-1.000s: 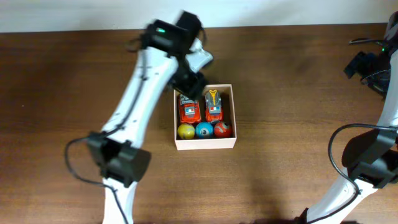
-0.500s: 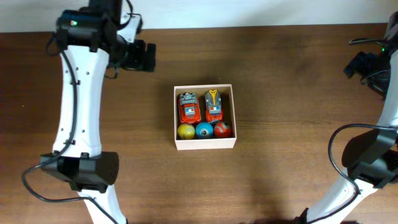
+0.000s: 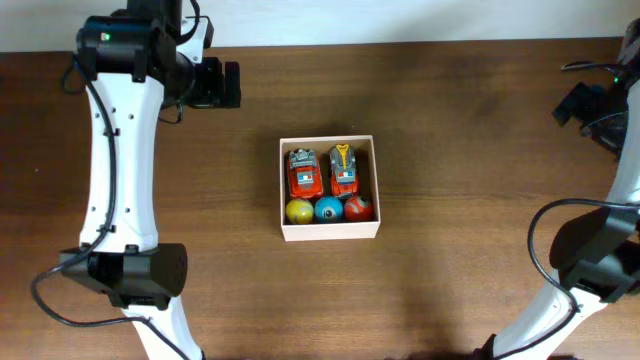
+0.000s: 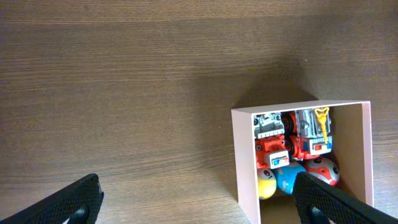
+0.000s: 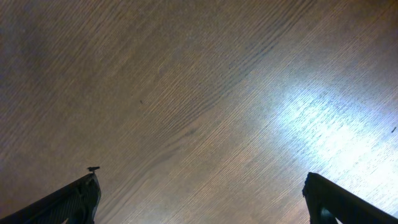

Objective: Pack container

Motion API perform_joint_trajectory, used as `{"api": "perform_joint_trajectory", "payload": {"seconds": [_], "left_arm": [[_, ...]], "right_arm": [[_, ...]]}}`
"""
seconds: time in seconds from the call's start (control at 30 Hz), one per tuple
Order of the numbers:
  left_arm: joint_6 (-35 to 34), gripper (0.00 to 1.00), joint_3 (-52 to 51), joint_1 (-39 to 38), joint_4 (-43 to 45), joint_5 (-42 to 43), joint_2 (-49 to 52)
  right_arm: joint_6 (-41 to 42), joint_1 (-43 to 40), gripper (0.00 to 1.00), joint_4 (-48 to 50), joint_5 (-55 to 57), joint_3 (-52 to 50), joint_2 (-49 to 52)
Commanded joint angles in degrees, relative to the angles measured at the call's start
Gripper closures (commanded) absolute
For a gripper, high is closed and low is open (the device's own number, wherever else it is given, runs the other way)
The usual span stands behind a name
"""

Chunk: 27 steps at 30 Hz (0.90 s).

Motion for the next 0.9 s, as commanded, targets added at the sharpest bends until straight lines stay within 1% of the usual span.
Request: {"api": "perform_joint_trajectory", "payload": {"seconds": [0.0, 0.23, 0.5, 0.7, 0.87], "left_arm": [[-0.76, 0.01, 0.68, 0.04, 0.15, -0.24, -0.46], [-0.72, 0.01, 0.66, 0.04, -1.77, -0.7, -0.46], [-0.7, 0.01, 0.68, 0.48, -0.63, -7.74, -0.74], [2.73, 0.01, 0.5, 0.24, 7.37, -8.11, -3.19], [4.87, 0.01, -2.71, 0.07, 16.83, -8.13, -9.09]], "right_arm": [[-0.2, -0.04, 0.01, -0.04, 0.11, 1.07, -1.6], [-0.2, -0.04, 0.01, -0.04, 0.11, 1.07, -1.6], [-0.2, -0.04, 0.01, -0.04, 0.11, 1.07, -1.6], [-0.2, -0.04, 0.01, -0.04, 0.11, 1.07, -1.6], [-0.2, -0.04, 0.01, -0.04, 0.11, 1.07, -1.6]]}}
